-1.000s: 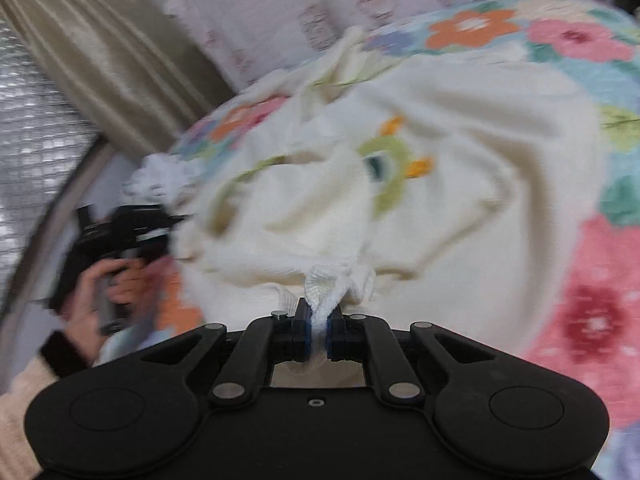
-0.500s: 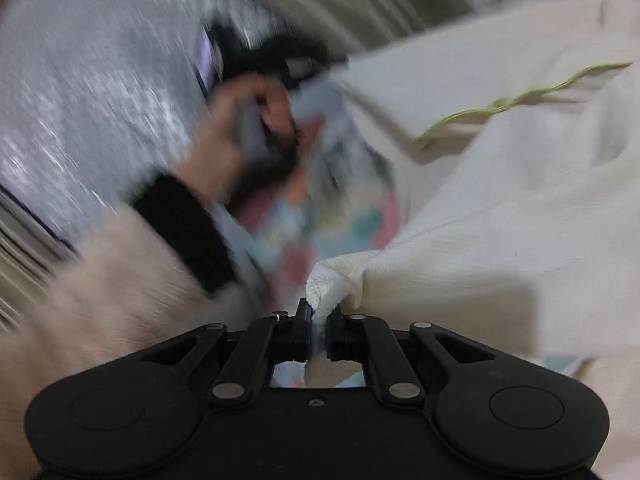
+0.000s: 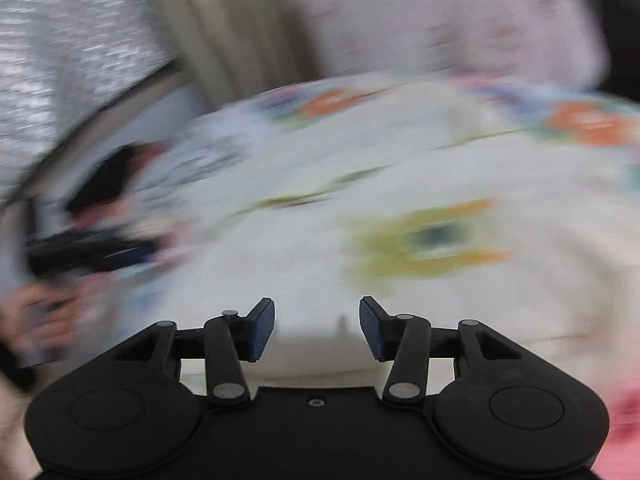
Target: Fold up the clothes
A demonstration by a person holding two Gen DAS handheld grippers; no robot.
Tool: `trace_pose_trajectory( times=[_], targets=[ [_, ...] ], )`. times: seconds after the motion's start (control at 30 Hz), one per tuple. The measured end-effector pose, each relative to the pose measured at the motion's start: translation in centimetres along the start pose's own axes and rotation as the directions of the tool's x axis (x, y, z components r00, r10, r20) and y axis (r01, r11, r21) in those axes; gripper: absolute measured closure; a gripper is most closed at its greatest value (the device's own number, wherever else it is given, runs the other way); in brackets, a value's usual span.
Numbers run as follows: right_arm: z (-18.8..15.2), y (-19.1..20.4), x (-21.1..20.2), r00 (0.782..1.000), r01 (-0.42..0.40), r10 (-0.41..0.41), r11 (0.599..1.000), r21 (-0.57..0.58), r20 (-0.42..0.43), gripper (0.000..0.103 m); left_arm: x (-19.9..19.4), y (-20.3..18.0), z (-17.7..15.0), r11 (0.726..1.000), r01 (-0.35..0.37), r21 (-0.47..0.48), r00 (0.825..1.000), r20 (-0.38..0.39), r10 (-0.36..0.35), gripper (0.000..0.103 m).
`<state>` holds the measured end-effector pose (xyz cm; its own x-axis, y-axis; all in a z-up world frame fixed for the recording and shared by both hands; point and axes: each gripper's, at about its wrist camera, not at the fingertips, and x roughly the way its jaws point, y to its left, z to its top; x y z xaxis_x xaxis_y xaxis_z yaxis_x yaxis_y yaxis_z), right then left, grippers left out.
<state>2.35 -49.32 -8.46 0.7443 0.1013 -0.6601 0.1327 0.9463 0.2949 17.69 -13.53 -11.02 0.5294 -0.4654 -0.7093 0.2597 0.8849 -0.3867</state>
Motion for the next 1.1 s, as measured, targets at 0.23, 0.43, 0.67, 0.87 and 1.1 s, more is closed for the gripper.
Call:
trace_pose_trajectory(
  times=[0.23, 0.43, 0.67, 0.87, 1.1],
  targets=[
    [0.0, -15.6, -2.8, 0.979, 0.160, -0.195, 0.913, 0.376, 0.059, 0.049, 1.1, -2.9, -3.1, 0.999, 0.035, -0.002, 0.998, -0.049, -0.035, 0.040],
    [-0.1, -21.5, -1.7, 0.969, 0.164, -0.233, 0.851, 0.499, 0.080, 0.041, 2.0, -3.3, -0.4, 0.998, 0.014, 0.069, 1.000, 0.014, -0.015, 0.036],
    [1.6, -24.2, 2.4, 0.949, 0.249, -0.311, 0.841, 0.480, 0.053, 0.026, 3.5, -0.8, -0.1, 0.985, 0.171, -0.029, 0.985, 0.021, -0.170, 0.035],
    [3.5, -22.2, 5.1, 0.940, 0.293, -0.326, 0.922, 0.253, 0.103, 0.099, 5.5, -0.9, -0.6, 0.983, 0.171, -0.071, 0.984, -0.030, -0.174, 0.035],
    [3.3, -16.0, -0.6, 0.732, 0.642, -0.613, 0.766, -0.002, 0.299, 0.101, 4.7, -1.3, -0.9, 0.993, 0.121, -0.015, 0.992, -0.031, -0.121, 0.035]
  ],
)
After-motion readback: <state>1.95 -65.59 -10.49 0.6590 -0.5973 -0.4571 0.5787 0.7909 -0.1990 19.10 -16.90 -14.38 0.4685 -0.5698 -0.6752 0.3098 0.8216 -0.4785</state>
